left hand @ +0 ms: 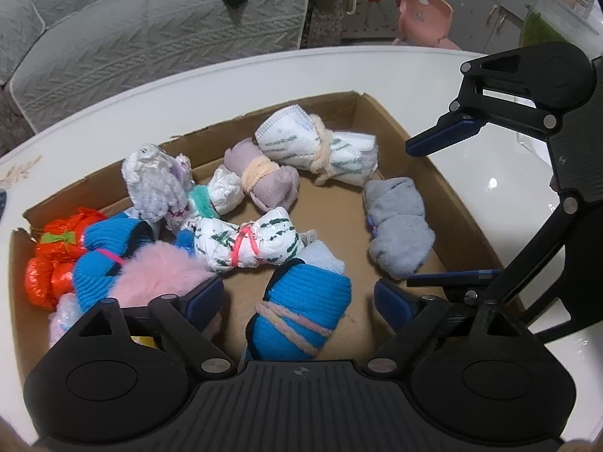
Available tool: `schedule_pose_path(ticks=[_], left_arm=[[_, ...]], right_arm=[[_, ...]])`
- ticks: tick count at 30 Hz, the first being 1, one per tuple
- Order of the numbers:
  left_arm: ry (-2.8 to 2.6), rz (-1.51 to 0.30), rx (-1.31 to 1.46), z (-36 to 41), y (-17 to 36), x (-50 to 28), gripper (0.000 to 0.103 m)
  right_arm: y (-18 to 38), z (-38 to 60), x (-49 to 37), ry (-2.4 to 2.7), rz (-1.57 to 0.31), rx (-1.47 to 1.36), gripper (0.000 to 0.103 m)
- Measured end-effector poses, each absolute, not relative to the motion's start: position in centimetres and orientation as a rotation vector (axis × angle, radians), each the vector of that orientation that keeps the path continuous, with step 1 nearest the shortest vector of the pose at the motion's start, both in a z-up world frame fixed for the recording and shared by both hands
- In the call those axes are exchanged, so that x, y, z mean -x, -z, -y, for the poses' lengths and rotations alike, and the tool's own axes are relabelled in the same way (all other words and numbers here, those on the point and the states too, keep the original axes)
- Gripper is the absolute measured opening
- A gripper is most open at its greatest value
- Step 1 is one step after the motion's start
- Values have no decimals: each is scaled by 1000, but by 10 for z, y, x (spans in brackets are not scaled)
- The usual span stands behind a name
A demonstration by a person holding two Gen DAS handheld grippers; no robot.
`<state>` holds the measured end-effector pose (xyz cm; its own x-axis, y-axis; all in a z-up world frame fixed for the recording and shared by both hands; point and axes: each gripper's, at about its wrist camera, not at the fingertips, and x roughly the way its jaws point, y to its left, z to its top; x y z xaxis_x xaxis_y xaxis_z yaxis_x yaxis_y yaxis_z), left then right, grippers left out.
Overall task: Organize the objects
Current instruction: 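Carry both bundles into the box and open both tools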
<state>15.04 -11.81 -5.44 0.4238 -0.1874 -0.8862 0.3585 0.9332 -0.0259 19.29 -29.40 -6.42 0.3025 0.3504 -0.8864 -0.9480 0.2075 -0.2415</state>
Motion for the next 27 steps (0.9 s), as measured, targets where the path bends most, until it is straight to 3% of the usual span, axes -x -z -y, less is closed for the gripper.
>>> schedule_pose_path(ticks=[13,27], left_arm=[[345,-1053,-182,101,44,-114,95],[337,-1152,-124,80,61,-75,94]], right_arm=[[57,283,-173,-1036,-767,948,80],[80,290,-141,-1031,-814,981,83]])
